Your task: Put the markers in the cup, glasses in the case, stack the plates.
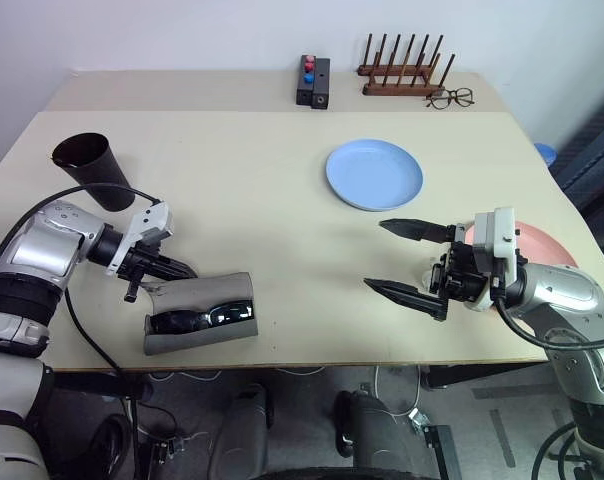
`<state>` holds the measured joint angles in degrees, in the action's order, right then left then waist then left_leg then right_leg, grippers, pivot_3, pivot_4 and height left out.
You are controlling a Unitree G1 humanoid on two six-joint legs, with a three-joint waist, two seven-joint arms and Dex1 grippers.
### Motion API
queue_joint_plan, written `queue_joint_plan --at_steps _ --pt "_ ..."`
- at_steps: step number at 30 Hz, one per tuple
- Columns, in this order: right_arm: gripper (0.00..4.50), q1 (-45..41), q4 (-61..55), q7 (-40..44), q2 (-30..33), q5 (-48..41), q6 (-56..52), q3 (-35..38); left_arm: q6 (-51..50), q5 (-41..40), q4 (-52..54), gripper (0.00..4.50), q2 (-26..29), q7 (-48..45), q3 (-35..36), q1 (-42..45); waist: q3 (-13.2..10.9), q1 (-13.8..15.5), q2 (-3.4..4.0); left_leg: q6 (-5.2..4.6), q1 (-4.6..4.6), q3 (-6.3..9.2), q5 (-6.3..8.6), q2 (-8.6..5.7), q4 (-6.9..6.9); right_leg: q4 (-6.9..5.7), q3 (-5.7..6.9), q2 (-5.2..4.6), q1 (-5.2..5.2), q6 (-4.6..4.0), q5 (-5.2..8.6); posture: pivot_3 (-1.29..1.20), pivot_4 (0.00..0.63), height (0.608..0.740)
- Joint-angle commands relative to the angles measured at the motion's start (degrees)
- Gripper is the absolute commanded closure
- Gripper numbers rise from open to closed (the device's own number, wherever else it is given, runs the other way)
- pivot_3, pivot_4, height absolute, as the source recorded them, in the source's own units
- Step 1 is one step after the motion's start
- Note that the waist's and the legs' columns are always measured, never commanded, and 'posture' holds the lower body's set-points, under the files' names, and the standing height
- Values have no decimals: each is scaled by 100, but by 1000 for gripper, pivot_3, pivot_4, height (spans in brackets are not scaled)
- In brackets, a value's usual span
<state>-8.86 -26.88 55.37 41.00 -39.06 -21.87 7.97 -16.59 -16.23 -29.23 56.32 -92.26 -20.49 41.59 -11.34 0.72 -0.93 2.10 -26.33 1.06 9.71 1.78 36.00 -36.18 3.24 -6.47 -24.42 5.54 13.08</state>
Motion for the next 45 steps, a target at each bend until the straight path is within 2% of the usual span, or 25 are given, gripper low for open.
queue_joint_plan --at_steps 1,27,33,41,44,45 --pt "0 -43 -187 -34 15 -73 20 108 -235 -384 437 4439 310 -24 -184 -77 0 1 0 0 0 0 0 0 0 0 0 0 0 0 0 0 150 740" --pt "0 -56 -176 -78 6 -69 -15 89 -682 -1191 1625 4439 751 -24 -190 -638 1 2 3 0 1 0 0 0 -1 1 0 0 0 -1 1 0 150 740" --pt "0 -75 -129 -115 21 -57 -59 89 -612 -808 936 4439 307 9 201 -280 1 14 2 0 1 0 0 0 0 2 0 0 0 -1 1 0 150 740" --pt "0 -390 223 -585 -9 0 -439 184 -1098 -1077 87 4439 -126 -24 930 724 1 1 0 0 -1 0 0 0 2 0 1 1 0 0 0 0 150 740" --pt "0 -528 487 -912 43 469 -412 60 -1570 -1505 -142 3593 -251 -24 1304 1263 1 -1 0 0 -2 0 0 -1 1 0 1 1 -1 1 0 0 150 740" --pt "0 -548 533 -1049 55 660 -364 48 -1633 -1574 -156 3173 -304 -24 1394 1366 0 -3 0 0 -2 0 0 -1 2 -1 1 1 -1 1 0 0 150 740"
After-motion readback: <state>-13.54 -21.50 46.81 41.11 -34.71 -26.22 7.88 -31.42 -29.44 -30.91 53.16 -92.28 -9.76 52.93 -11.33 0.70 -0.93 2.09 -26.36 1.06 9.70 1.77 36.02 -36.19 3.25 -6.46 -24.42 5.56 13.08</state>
